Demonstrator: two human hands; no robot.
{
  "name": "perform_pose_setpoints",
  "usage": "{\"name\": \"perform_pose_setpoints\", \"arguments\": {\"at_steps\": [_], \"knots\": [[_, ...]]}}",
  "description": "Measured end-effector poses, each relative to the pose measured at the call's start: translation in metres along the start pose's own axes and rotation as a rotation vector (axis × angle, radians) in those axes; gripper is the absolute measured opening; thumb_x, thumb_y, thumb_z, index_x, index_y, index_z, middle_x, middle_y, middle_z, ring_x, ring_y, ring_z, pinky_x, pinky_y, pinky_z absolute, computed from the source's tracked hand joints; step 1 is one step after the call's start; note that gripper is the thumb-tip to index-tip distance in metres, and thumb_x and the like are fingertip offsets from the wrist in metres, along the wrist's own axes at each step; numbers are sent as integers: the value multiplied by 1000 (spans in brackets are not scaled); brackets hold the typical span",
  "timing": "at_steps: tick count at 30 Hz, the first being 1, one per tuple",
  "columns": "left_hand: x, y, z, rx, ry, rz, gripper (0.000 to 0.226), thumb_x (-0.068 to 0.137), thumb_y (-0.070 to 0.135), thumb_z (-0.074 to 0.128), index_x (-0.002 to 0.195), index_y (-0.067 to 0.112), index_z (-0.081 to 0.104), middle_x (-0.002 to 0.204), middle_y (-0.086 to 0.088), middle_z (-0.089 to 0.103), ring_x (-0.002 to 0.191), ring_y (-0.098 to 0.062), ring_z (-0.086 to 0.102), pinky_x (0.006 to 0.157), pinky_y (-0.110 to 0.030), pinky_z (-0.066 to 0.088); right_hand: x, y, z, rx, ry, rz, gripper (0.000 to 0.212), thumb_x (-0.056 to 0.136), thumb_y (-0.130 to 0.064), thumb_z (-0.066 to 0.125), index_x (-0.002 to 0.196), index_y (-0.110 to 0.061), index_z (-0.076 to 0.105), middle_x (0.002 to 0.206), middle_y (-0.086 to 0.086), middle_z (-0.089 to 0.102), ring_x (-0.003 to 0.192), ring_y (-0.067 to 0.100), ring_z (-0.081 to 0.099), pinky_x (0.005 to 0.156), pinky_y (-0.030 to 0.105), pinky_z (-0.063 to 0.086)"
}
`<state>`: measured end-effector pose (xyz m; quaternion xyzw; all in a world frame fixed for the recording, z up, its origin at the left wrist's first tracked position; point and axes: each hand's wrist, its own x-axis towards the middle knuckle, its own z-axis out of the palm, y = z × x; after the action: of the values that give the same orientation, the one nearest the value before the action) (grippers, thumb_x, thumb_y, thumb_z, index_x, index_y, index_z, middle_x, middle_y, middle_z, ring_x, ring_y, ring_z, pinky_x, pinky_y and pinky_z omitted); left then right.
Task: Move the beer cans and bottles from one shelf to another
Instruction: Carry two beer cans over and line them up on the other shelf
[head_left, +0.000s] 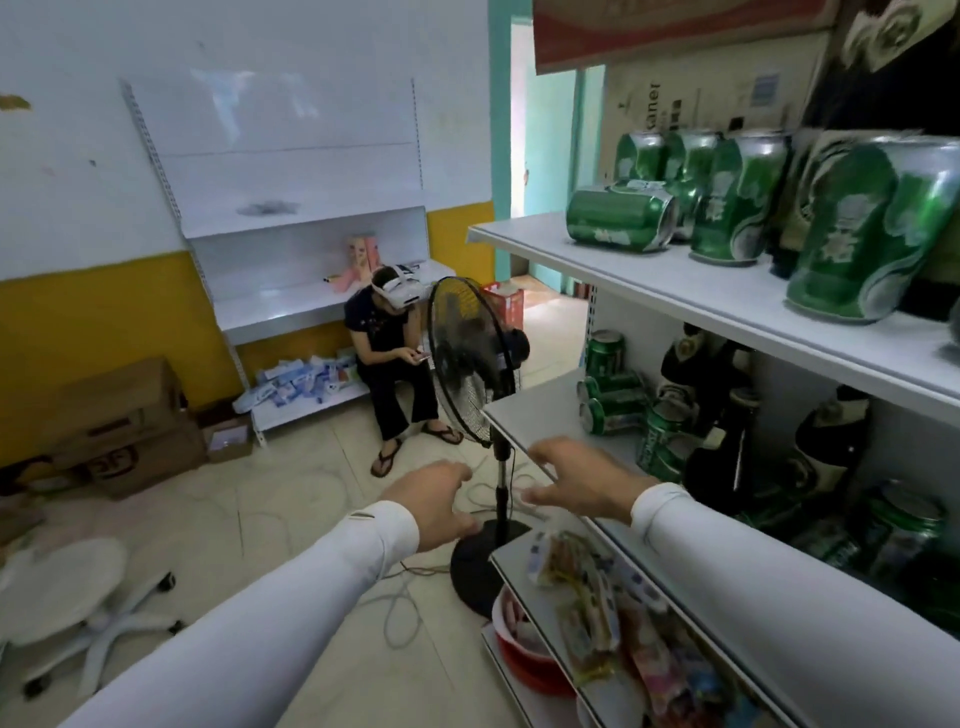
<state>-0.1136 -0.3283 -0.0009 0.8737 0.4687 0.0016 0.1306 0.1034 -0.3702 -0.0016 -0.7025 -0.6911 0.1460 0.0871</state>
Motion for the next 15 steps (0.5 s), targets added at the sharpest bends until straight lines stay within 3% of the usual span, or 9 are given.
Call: {"name": "perform_pose_setpoints", "arguments": {"at_steps": [5,8,11,13,15], "knots": [[88,-39,-14,29,-17,182,62,82,49,64,136,23,45,131,2,54,117,-19,54,95,-32,47,56,5,-5,55,83,157,67,83,-50,70,138,-16,50,134,2,57,119,21,55,97,33,47],[142,-48,-26,54,-51,314,58,79,53,64,127,24,50,126,2,57,114,-22,57,93,-35,49,70,11,-17,124,170,297,62,83,-47,71,133,-16,53,125,2,58,112,19,56,82,26,44],[184,-42,-33,77,-119,440,63,81,52,63,132,21,46,131,-2,54,117,-24,55,95,-34,47,68,14,-26,94,222,411,27,81,-48,71,93,-29,57,90,-10,52,85,18,52,61,25,36],[203,-30,-33,90,-153,543,66,82,50,63,136,19,43,134,-3,53,118,-23,54,97,-34,46,61,13,-38,73,240,508,23,83,-47,70,94,-33,56,95,-8,58,88,19,55,68,31,44],[220,-19,-32,101,-176,629,68,82,51,63,138,19,42,134,-3,52,117,-24,54,96,-34,46,58,17,-47,72,255,595,49,83,-50,70,124,-24,58,123,1,62,109,21,59,88,32,48]]}}
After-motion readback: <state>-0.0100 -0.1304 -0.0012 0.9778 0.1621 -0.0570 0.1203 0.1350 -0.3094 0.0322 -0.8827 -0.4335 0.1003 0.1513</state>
